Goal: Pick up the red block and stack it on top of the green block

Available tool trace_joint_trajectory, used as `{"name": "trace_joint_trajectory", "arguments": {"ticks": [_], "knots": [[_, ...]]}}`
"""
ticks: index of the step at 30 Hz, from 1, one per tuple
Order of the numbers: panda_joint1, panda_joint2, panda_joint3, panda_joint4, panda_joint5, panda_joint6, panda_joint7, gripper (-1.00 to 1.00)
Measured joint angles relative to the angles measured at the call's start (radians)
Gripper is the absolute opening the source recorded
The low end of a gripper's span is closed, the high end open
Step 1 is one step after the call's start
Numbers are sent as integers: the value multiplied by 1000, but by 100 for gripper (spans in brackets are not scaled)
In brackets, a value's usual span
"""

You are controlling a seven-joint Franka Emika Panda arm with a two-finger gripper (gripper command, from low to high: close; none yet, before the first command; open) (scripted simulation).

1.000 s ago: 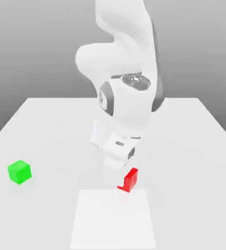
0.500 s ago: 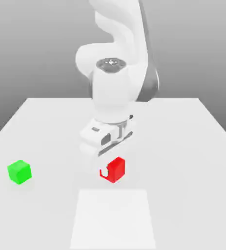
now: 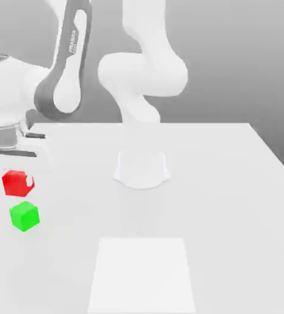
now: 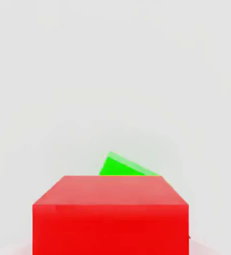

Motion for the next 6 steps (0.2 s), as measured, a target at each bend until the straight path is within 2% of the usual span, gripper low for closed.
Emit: {"name": "trace_joint_trajectory", "arguments": {"ticks": [1, 2, 6], "knots": [[-11, 42, 28, 3, 71, 32, -51, -100], [-38, 81, 67, 6, 140, 62, -100, 100], [-38, 81, 67, 6, 140, 62, -100, 100]]}}
